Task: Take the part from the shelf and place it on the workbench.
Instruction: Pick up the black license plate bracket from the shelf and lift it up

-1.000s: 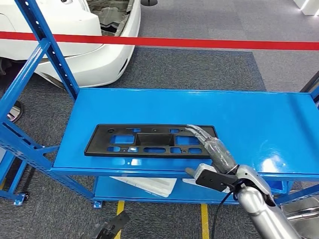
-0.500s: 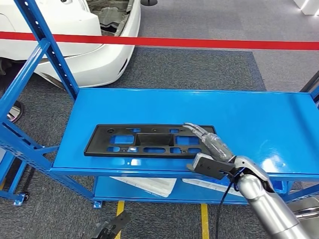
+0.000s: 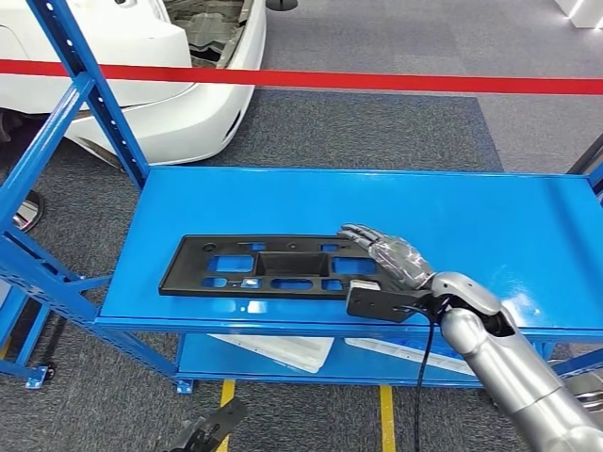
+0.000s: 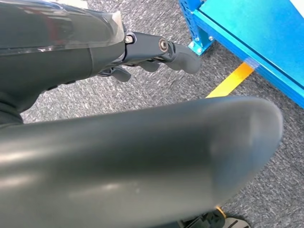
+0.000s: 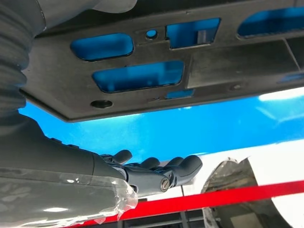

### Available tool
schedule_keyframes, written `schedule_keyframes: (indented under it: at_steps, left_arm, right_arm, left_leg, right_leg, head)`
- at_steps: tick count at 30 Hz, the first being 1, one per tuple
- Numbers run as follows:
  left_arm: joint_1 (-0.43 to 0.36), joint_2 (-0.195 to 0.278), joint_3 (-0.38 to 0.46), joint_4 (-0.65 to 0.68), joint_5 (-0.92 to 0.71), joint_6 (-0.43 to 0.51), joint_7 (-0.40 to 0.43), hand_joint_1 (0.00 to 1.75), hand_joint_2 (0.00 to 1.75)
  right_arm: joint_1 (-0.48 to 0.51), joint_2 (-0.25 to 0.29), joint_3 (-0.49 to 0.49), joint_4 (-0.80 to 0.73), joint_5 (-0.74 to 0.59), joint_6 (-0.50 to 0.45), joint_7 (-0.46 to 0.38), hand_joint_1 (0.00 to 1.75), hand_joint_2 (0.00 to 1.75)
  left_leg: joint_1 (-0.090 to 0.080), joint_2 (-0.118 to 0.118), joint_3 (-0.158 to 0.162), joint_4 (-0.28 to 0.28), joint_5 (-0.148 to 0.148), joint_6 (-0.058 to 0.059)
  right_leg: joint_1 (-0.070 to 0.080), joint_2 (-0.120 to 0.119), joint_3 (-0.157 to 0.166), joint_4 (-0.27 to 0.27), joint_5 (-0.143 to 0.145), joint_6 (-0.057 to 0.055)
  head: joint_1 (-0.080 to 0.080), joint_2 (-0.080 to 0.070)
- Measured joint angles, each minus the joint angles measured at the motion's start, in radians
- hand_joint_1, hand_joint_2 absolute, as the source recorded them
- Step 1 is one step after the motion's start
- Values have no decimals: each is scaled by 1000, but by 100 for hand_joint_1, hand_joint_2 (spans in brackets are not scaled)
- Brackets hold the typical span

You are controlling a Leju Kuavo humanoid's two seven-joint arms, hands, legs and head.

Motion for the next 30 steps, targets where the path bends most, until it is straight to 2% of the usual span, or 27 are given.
schedule_keyframes:
  at_steps: [12, 21, 30]
  left_arm:
    - [-1, 0, -4, 0, 2, 4, 6, 0, 0]
    - [0, 0, -4, 0, 18, 7, 9, 0, 0]
    - [0, 0, -4, 0, 20, 10, 9, 0, 0]
  right_arm:
    - [-62, 22, 109, 88, 53, -67, 37, 0, 175]
    - [-65, 50, 141, 151, 111, -155, 73, 0, 175]
    - [-65, 60, 148, 171, 102, -185, 65, 0, 175]
  left_leg:
    - [0, 0, 0, 0, 0, 0]
    - [0, 0, 0, 0, 0, 0]
    - [0, 0, 0, 0, 0, 0]
  right_leg:
    - [0, 0, 0, 0, 0, 0]
    - [0, 0, 0, 0, 0, 0]
    - [0, 0, 0, 0, 0, 0]
  head:
    - [0, 0]
    - [0, 0]
    - [0, 0]
